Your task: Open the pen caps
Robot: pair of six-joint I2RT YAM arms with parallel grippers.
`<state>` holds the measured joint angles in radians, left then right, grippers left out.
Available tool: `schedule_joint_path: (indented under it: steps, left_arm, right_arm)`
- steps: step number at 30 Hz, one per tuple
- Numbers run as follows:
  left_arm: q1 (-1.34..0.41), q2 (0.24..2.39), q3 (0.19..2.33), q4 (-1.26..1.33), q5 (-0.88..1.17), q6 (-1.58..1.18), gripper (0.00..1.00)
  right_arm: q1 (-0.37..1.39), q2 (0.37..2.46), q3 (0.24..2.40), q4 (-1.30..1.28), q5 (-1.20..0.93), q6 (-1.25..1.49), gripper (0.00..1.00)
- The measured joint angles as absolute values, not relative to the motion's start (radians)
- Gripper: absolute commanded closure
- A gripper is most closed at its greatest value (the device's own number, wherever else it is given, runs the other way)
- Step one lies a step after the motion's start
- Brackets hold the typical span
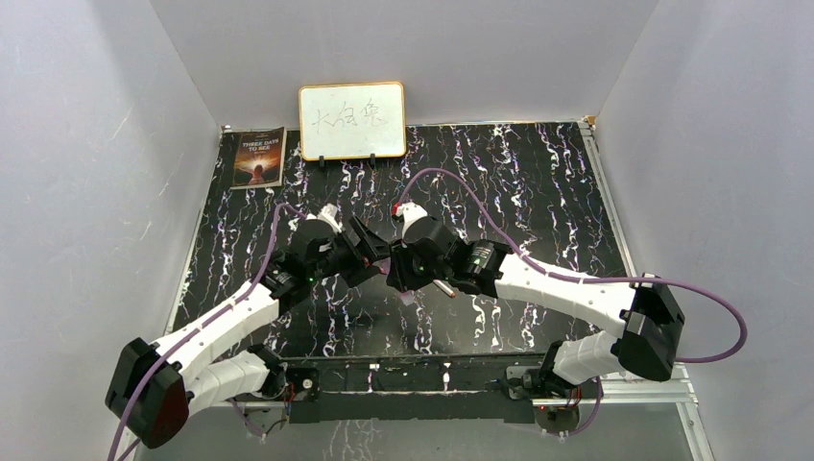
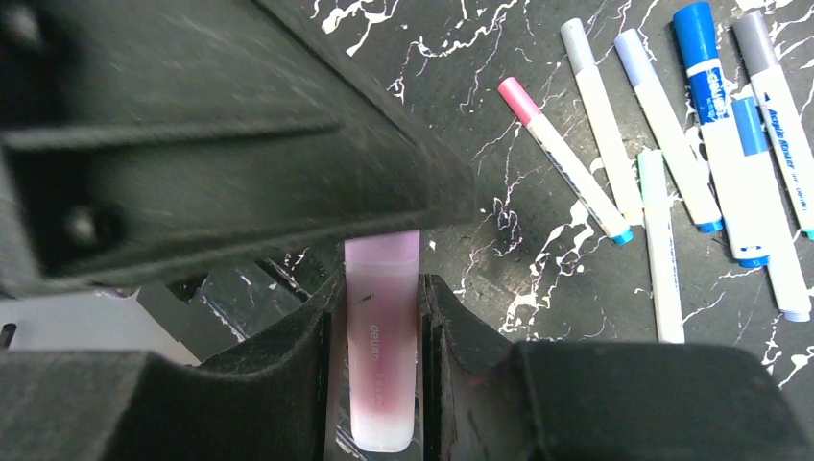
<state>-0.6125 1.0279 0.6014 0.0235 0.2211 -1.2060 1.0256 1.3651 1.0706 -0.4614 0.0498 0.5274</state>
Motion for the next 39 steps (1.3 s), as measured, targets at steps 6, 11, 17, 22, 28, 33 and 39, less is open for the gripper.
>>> schedule_joint_path:
  steps: [6,11,17,22,28,33,39]
  left_arm:
    - [-0.661,1.064,0.601,0.025,0.196,-1.208,0.47]
    - [-0.67,1.072,0.601,0.021,0.179,-1.205,0.69]
    - [-0.678,1.072,0.604,0.027,0.171,-1.203,0.99]
    - [-0.679,1.076,0.604,0.018,0.163,-1.203,1.0]
    - [-0.682,1.076,0.604,0.031,0.163,-1.204,1.0]
    - [-0.682,1.076,0.581,0.126,0.195,-1.2,1.0]
    - [-0.682,1.076,0.53,0.278,0.285,-1.174,1.0]
  right_arm:
    - [1.026,1.365,1.07,-0.448,0.026,0.53,0.98]
    - [1.026,1.365,1.07,-0.442,0.017,0.534,0.98]
    - [1.026,1.365,1.045,-0.426,-0.001,0.55,0.96]
    - [1.026,1.364,1.024,-0.396,-0.011,0.556,0.7]
    - [1.026,1.324,0.978,-0.387,-0.027,0.575,0.48]
    - [1.015,1.246,0.91,-0.389,-0.08,0.583,0.48]
    - [0.896,1.125,0.825,-0.31,-0.284,0.611,0.52]
